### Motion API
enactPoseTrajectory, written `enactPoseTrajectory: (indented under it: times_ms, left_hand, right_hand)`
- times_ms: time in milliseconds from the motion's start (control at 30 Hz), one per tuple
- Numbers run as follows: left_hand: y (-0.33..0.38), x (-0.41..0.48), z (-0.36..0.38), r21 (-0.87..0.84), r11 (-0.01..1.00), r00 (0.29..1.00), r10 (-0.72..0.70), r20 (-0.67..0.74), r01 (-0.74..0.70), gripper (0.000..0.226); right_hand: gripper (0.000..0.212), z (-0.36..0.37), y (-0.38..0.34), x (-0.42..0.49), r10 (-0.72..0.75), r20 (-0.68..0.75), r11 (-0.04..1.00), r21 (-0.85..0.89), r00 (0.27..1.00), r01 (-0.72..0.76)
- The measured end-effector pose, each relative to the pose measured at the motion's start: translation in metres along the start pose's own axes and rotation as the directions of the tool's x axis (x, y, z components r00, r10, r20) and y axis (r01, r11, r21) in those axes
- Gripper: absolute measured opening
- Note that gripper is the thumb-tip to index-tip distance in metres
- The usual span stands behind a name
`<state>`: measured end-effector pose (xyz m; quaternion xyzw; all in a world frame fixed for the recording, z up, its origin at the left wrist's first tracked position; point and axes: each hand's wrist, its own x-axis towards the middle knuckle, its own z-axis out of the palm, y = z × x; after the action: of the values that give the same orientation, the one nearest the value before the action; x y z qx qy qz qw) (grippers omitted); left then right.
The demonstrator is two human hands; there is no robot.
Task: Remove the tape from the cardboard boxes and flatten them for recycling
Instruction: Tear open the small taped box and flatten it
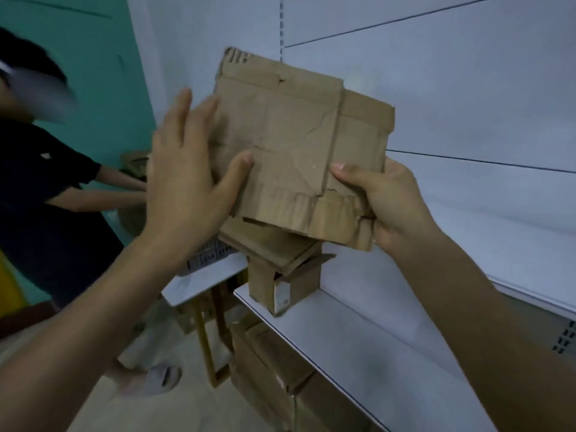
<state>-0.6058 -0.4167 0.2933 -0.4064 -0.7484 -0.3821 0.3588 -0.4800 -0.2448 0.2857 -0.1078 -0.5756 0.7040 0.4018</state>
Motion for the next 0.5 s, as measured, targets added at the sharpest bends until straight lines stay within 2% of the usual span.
enactPoseTrajectory:
  times_ms: [67, 100, 167, 233, 300, 367, 433, 467, 500]
  left_hand:
    - [-0.013, 0.008, 0.009, 0.095, 0.984, 0.985, 0.142, 0.102, -0.152, 0.067]
    - [-0.018, 0.011, 0.015, 0.168, 0.948, 0.956, 0.245, 0.163, -0.271, 0.072]
    - [-0.029, 0.018, 0.029, 0.297, 0.78, 0.826, 0.458, 0.328, -0.551, 0.082]
    - [-0.038, 0.029, 0.049, 0.301, 0.645, 0.705, 0.57, 0.422, -0.702, 0.072]
    - [-0.046, 0.048, 0.071, 0.277, 0.643, 0.697, 0.615, 0.369, -0.714, 0.051]
    - [-0.052, 0.076, 0.094, 0.258, 0.672, 0.718, 0.622, 0.312, -0.694, 0.053]
    - [-0.06, 0.105, 0.122, 0.234, 0.682, 0.718, 0.619, 0.319, -0.693, 0.057]
    - [-0.064, 0.118, 0.139, 0.22, 0.693, 0.72, 0.604, 0.342, -0.686, 0.058]
    - [-0.071, 0.131, 0.16, 0.199, 0.713, 0.721, 0.571, 0.392, -0.672, 0.061]
  right_hand:
    - [0.038, 0.01, 0.008, 0.015, 0.077, -0.07, 0.997, 0.022, 0.995, -0.075]
    - [0.038, 0.013, 0.012, 0.023, 0.114, -0.097, 0.993, 0.039, 0.989, -0.11]
    - [0.034, 0.018, 0.016, 0.039, 0.175, -0.124, 0.982, 0.088, 0.977, -0.165]
    - [0.028, 0.023, 0.019, 0.057, 0.186, -0.138, 0.98, 0.096, 0.973, -0.174]
    - [0.026, 0.028, 0.021, 0.079, 0.163, -0.155, 0.986, 0.058, 0.974, -0.156]
    - [0.023, 0.029, 0.021, 0.108, 0.123, -0.173, 0.992, 0.014, 0.977, -0.122]
    - [0.023, 0.027, 0.02, 0.143, 0.048, -0.201, 0.996, -0.06, 0.978, -0.062]
    - [0.027, 0.025, 0.021, 0.162, -0.008, -0.223, 0.983, -0.182, 0.975, -0.034]
    - [0.038, 0.021, 0.025, 0.181, -0.068, -0.241, 0.924, -0.381, 0.968, -0.03]
